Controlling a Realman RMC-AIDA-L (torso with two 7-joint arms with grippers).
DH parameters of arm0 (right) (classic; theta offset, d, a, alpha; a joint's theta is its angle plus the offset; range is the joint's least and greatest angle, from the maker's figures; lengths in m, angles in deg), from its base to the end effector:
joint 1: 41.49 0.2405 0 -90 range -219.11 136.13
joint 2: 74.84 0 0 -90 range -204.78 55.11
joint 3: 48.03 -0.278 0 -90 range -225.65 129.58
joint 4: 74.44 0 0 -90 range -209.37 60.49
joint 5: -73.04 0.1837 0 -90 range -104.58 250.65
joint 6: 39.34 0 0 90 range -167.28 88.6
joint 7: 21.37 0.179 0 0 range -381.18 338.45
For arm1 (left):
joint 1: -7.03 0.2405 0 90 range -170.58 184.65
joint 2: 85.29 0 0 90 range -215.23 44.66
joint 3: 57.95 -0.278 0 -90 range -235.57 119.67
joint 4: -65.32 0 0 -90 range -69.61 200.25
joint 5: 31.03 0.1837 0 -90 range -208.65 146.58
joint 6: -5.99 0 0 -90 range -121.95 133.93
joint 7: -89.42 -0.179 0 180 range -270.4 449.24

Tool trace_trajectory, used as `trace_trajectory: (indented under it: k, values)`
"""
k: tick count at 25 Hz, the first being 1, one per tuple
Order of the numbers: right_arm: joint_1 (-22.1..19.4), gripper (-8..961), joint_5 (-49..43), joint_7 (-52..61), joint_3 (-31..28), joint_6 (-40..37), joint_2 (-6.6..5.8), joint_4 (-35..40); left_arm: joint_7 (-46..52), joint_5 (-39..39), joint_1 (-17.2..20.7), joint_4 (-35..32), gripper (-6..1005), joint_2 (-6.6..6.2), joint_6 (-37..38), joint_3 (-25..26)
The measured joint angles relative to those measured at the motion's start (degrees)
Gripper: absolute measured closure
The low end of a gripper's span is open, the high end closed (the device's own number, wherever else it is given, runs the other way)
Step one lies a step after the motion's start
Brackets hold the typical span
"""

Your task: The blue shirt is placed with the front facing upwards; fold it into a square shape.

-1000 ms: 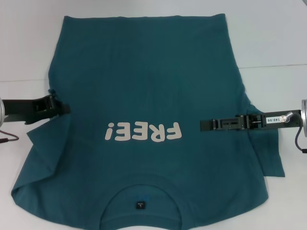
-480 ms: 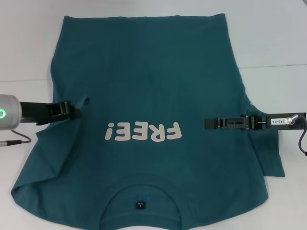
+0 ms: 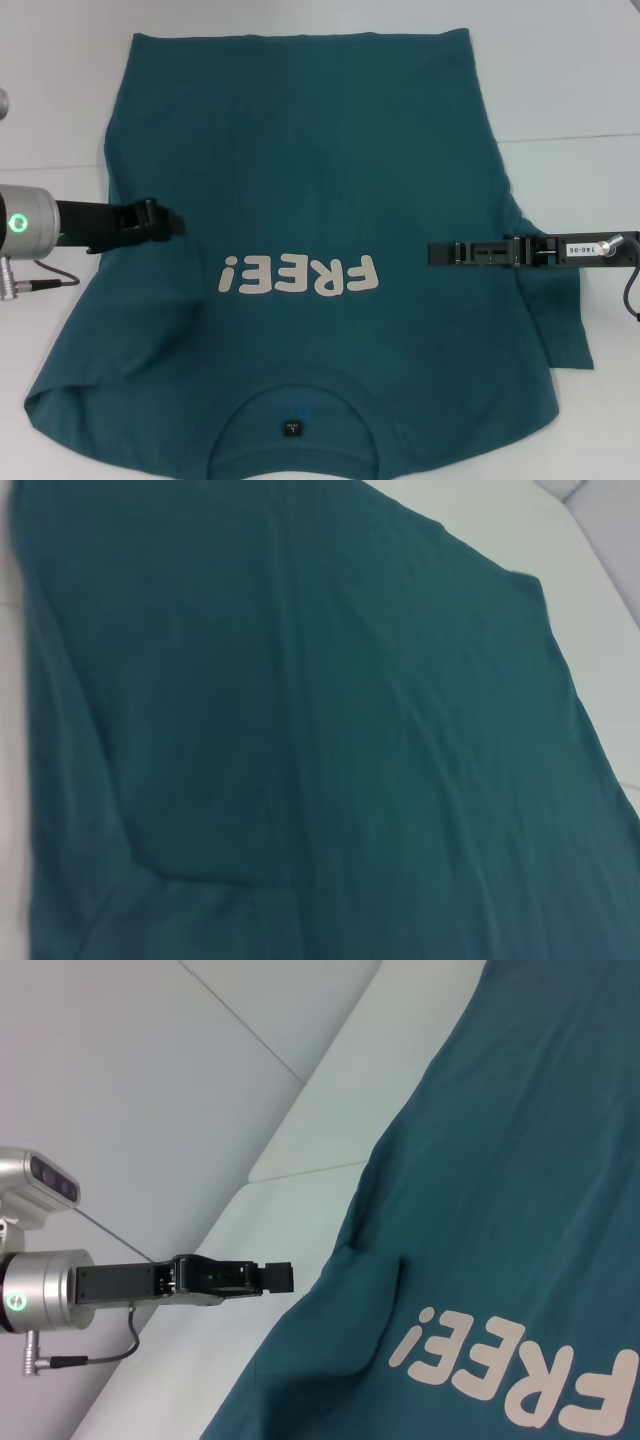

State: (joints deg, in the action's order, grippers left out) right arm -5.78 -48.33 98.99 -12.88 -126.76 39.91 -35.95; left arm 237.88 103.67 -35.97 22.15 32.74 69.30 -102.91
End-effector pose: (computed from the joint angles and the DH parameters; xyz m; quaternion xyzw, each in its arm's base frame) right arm 0.2529 0.3685 -0.0083 -0.8296 0.5006 0.2292 0.0929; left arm -0.2475 0.4361 -0.0261 -0.7482 -0.6029 -0.1465 0.2352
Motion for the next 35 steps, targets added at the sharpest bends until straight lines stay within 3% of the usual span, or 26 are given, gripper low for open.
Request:
trace_trajectory:
  k: [2, 13, 16, 18, 20, 23, 25, 35]
  values:
    - [0.0, 11, 0.0, 0.0, 0.0, 0.0, 0.00, 0.0, 0.1, -0.3, 0.3, -0.1, 925, -0.07, 0.3, 1.0]
    - [0.4, 11, 0.0, 0.2, 0.3, -0.8, -0.54, 0.1, -4.8, -9.8, 6.7, -0.2, 482, -2.57, 12.4, 13.0]
    - [0.4, 12, 0.0, 0.0, 0.1, -0.7, -0.36, 0.1, -11.1, -9.9, 8.5, -0.4, 379, -2.60, 18.4, 16.8]
    - [0.5, 12, 0.3, -0.3, 0.1, -0.5, -0.21, 0.1, -21.2, -10.2, 9.7, -0.7, 310, -2.51, 24.5, 19.0]
    - [0.5, 12, 0.6, -0.7, 0.3, -0.5, -0.19, 0.3, -32.8, -10.4, 11.5, -1.6, 233, -1.86, 30.0, 19.7]
    - [0.5, 11, 0.6, -1.1, 0.3, -0.5, -0.39, 0.4, -49.1, -10.6, 15.9, -4.5, 106, 0.98, 35.1, 19.8]
    - [0.5, 11, 0.6, -1.0, 0.1, -0.2, -0.51, 0.2, -53.4, -10.7, 17.8, -5.9, 60, 2.40, 35.3, 19.6]
    - [-1.5, 12, 0.6, 1.4, 0.0, -1.9, -2.96, 0.1, -53.4, -10.3, 19.3, -5.7, 38, 3.96, 37.3, 16.4]
